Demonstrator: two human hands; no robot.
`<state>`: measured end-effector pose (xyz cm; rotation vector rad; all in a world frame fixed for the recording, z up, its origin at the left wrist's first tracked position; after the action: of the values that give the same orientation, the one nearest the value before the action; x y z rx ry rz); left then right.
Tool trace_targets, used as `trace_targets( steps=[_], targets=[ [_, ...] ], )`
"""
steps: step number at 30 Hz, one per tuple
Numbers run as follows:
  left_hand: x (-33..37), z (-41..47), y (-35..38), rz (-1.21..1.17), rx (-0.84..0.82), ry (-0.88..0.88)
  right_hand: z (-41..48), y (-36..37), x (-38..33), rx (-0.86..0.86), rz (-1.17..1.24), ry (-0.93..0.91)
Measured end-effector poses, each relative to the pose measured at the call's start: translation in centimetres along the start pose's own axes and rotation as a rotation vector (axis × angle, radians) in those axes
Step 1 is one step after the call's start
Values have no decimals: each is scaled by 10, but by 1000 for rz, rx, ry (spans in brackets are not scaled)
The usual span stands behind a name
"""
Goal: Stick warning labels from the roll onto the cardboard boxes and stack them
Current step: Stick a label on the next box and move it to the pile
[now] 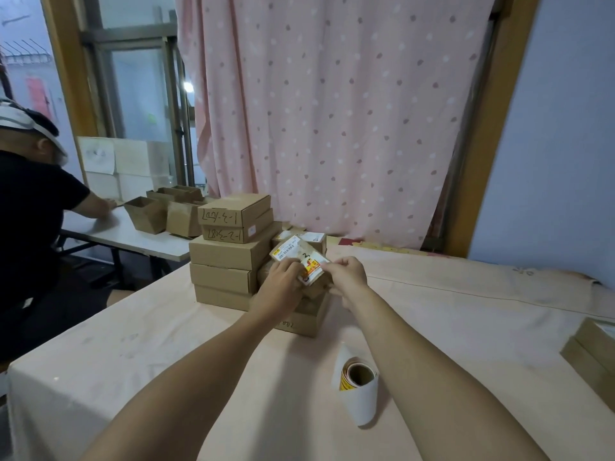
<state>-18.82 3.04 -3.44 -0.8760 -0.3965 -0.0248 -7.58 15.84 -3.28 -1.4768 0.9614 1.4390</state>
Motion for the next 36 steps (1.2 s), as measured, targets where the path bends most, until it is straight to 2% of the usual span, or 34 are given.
trace_targets(
  steps=[4, 6, 8, 10, 11, 14, 20, 26, 36],
  targets=[
    [17, -12, -11, -142, 100, -16, -29, -20, 7, 56, 219, -16],
    [36, -16, -23, -361, 241, -150, -51, -34, 9, 68, 363, 9],
    [59, -22, -29, -678, 309, -369, -73, -51, 12, 71, 481, 33],
    [81, -31, -21, -885, 241, -520, -91, -73, 19, 103, 539, 36],
    [93, -36, -14, -911, 179, -547, -100, -85, 25, 131, 550, 39],
    [124, -56, 15, -965, 46, -513, -120, -125, 45, 204, 493, 47],
    [177, -101, 67, -1051, -125, -478, -158, -203, 74, 308, 194, -43],
    [204, -154, 102, -1021, -135, -524, -206, -236, 108, 421, -86, -89],
    [217, -171, 104, -794, -207, -412, -212, -245, 128, 458, -347, -119]
  ],
)
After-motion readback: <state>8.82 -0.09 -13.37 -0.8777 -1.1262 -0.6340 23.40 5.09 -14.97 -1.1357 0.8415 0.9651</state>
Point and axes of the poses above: each hand's wrist, its own z-axis towards the middle knuckle, its own y-axis out of the palm, x = y × z, the point moved 4 cm from there along z, towards the middle knuckle, and after that the axes turned 4 degrees about -y, right-handed, at the moved point
